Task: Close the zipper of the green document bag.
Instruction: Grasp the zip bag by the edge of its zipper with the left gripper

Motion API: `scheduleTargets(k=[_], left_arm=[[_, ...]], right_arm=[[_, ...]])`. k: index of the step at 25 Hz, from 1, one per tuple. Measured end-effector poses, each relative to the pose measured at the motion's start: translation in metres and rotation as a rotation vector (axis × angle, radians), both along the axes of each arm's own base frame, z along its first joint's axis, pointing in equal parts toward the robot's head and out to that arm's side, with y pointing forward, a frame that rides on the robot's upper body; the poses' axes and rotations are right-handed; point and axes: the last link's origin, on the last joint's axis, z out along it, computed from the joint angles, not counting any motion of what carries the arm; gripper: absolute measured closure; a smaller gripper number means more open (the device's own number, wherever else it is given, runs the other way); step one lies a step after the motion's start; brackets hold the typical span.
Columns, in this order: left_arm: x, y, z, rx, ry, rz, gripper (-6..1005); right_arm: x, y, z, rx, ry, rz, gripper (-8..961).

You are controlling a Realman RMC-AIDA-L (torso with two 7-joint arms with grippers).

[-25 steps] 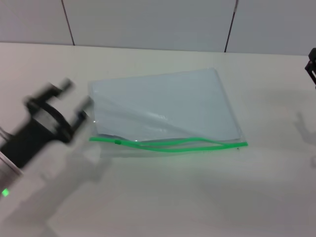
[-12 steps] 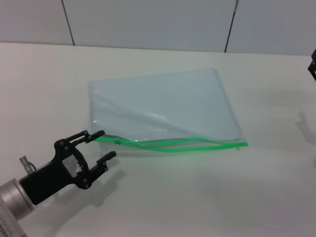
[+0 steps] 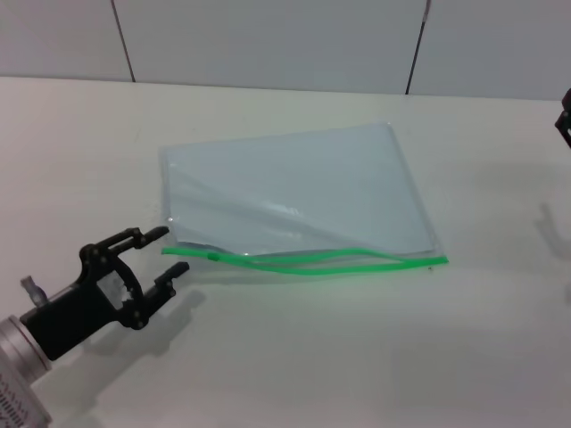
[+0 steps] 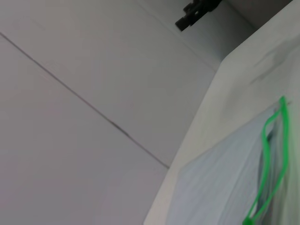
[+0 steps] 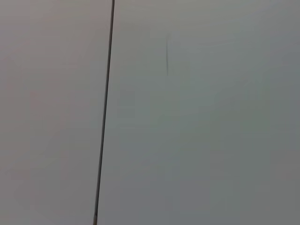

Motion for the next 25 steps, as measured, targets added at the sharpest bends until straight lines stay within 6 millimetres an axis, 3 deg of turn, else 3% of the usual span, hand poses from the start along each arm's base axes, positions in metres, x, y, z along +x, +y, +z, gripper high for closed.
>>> scheduleTargets(k=[17,25], left_arm=[[0.005,0.029,0.005,-0.111,0.004,0.023,493],[0.007,0.049,0.02,-0.162,0.002,0.036,492]], right_arm=[[-0.004,-0.003,0.001,0.017,0.007,0.026,97],[-0.005,-0.003,0.001,0.018,0.007,0.03,103]])
